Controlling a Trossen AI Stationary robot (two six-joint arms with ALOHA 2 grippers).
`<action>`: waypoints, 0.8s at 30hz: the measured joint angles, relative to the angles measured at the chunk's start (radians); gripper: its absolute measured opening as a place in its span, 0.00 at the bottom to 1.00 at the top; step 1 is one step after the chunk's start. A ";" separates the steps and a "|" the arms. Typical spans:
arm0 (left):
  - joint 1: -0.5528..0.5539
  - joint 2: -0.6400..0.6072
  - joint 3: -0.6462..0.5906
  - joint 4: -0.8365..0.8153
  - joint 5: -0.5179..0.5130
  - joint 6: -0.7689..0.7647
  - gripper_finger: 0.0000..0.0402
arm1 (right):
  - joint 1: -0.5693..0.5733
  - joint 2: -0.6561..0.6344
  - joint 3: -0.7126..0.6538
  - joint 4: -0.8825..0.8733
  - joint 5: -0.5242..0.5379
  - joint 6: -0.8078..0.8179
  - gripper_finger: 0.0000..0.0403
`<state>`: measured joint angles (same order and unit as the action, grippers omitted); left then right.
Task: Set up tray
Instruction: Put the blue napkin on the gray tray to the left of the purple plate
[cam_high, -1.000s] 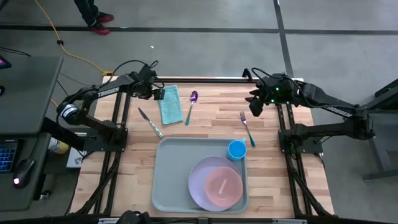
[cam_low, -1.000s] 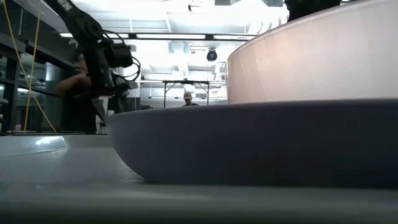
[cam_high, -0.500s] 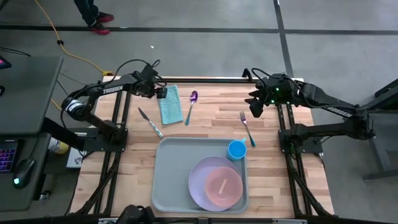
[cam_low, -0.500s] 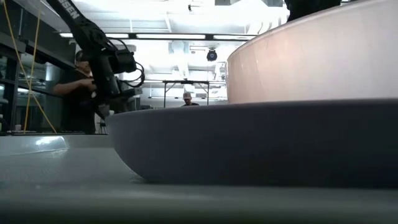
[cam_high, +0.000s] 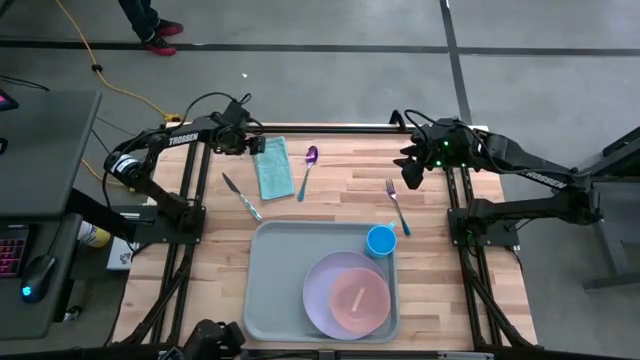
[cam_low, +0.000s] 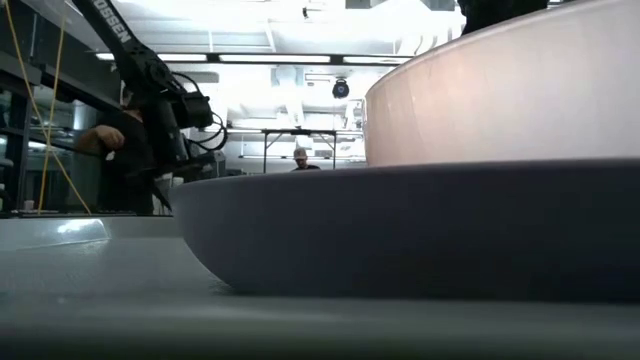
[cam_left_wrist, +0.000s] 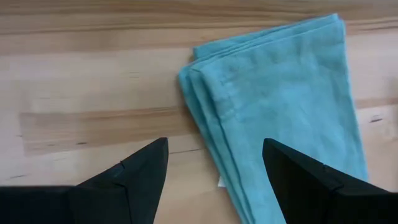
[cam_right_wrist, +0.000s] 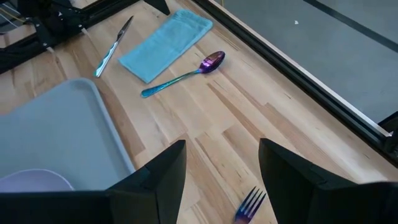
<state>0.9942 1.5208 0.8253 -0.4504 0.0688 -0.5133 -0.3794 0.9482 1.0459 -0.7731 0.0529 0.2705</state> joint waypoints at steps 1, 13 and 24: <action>0.004 0.002 0.000 0.006 0.001 -0.005 0.73 | 0.000 0.000 0.000 0.000 0.002 -0.002 0.44; 0.027 0.102 0.003 0.016 0.149 -0.056 0.73 | 0.000 0.000 0.000 0.000 0.007 -0.009 0.44; 0.022 0.136 0.044 0.028 0.179 -0.094 0.73 | 0.000 0.000 0.000 0.000 0.020 -0.024 0.44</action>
<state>1.0160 1.6563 0.8694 -0.4221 0.2476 -0.6070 -0.3794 0.9485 1.0460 -0.7731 0.0730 0.2460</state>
